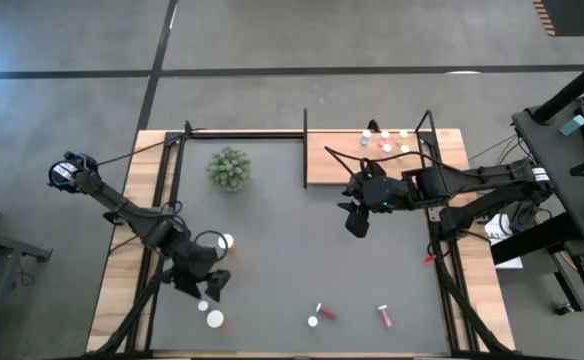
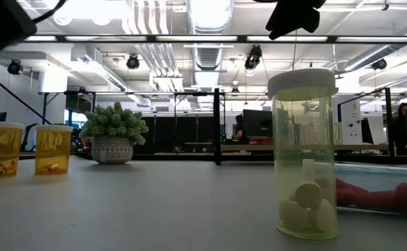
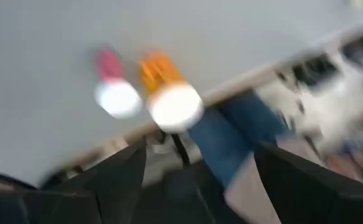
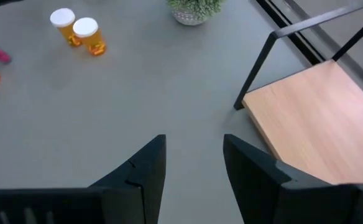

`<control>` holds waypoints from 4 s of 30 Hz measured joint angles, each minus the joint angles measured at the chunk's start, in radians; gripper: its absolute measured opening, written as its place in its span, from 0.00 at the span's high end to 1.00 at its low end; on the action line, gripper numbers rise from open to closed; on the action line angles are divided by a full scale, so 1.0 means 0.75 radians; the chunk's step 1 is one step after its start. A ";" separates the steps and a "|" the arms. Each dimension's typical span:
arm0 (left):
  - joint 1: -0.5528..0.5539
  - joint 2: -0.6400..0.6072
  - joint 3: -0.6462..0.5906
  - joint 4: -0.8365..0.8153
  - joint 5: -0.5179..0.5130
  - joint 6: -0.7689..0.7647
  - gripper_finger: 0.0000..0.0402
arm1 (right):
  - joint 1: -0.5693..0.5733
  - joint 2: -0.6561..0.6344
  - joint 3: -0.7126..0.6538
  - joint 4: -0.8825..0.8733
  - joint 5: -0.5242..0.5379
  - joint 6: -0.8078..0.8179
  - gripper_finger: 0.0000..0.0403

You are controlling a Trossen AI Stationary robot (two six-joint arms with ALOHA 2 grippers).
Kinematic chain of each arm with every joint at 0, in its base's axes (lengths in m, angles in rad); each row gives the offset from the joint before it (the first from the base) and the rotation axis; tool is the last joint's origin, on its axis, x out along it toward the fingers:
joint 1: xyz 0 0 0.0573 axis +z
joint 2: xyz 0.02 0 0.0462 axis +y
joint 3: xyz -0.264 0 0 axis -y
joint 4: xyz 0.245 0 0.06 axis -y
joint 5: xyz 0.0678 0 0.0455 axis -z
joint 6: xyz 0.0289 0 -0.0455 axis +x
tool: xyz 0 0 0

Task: Pick and place medicine bottles onto shelf by color
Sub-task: Put the top left orange pill bottle on the shelf

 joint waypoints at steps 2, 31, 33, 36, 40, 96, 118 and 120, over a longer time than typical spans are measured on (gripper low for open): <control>-0.001 0.000 0.000 -0.111 -0.103 0.004 0.29 | 0.000 0.000 0.000 0.001 0.000 -0.020 0.63; 0.008 0.323 0.005 -0.547 -0.683 0.178 0.29 | -0.004 0.000 -0.001 0.058 0.012 -0.010 0.63; 0.016 0.328 0.005 -0.547 -0.720 0.179 0.29 | -0.005 0.000 -0.001 0.058 0.012 -0.010 0.63; 0.030 0.326 0.005 -0.548 -0.737 0.183 0.29 | -0.004 0.000 -0.001 0.058 0.012 -0.010 0.63; 0.033 0.321 0.005 -0.549 -0.742 0.186 0.30 | -0.004 0.000 -0.001 0.058 0.012 -0.010 0.63; 0.570 0.950 1.352 -0.490 -0.801 1.437 0.52 | 0.007 -0.076 -0.001 -0.225 0.007 -0.038 0.63; 0.724 0.864 1.360 -0.128 -0.895 1.938 0.52 | 0.002 -0.080 0.000 0.054 0.007 -0.236 0.63; 0.740 0.864 1.359 -0.098 -0.903 1.978 0.52 | -0.001 -0.094 0.000 0.019 0.016 -0.249 0.63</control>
